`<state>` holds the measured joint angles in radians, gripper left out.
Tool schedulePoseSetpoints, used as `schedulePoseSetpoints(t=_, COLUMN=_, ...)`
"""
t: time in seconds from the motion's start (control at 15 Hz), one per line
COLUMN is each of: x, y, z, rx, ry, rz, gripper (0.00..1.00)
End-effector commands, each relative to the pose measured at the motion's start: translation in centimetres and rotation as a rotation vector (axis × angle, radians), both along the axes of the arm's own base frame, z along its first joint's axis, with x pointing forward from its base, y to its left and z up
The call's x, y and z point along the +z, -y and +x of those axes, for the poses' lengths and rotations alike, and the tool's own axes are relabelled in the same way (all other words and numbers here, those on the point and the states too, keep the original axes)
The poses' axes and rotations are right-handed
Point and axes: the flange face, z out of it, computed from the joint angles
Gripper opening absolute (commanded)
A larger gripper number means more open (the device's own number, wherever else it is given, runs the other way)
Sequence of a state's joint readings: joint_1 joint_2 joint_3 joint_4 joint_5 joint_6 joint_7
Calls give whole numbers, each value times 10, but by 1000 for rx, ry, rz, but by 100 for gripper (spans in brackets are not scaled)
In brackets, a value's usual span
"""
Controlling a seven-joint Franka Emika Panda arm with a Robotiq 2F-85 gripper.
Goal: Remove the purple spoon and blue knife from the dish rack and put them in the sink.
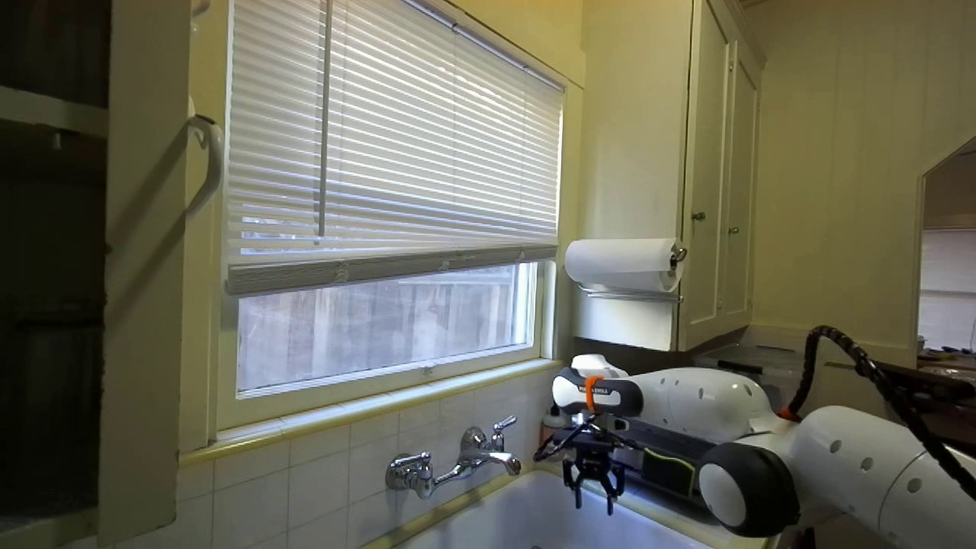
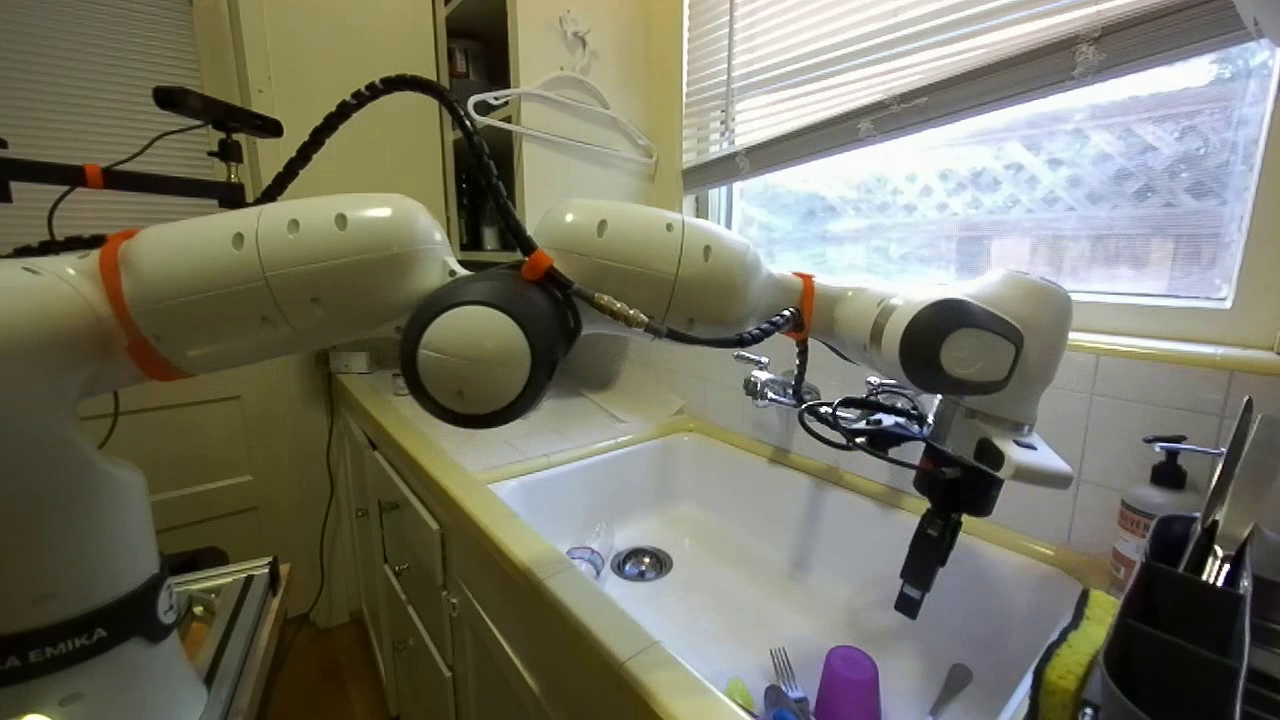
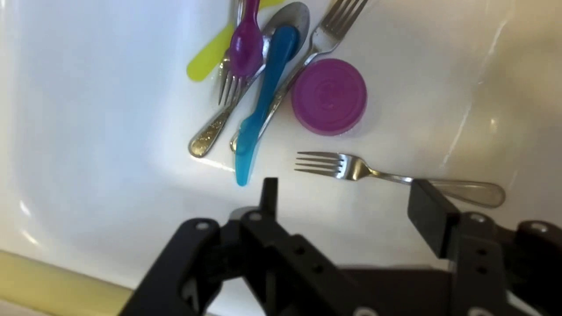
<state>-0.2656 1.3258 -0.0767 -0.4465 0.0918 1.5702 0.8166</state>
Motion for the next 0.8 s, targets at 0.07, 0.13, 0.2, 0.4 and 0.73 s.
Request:
schedulePoseSetpoints(t=0.07, x=76, y=3, z=6, rx=217, ry=38, rz=-123, gripper=100)
schedulePoseSetpoints(t=0.13, x=97, y=6, z=6, rx=259, ry=55, rz=-158, gripper=100)
schedulePoseSetpoints(t=0.2, x=113, y=9, z=9, rx=305, ry=80, rz=-188, gripper=100)
schedulePoseSetpoints(t=0.4, x=168, y=8, z=18, rx=407, ry=214, rz=-238, gripper=100)
schedulePoseSetpoints(t=0.73, x=210, y=-1, z=24, rx=403, ry=335, rz=-252, gripper=100)
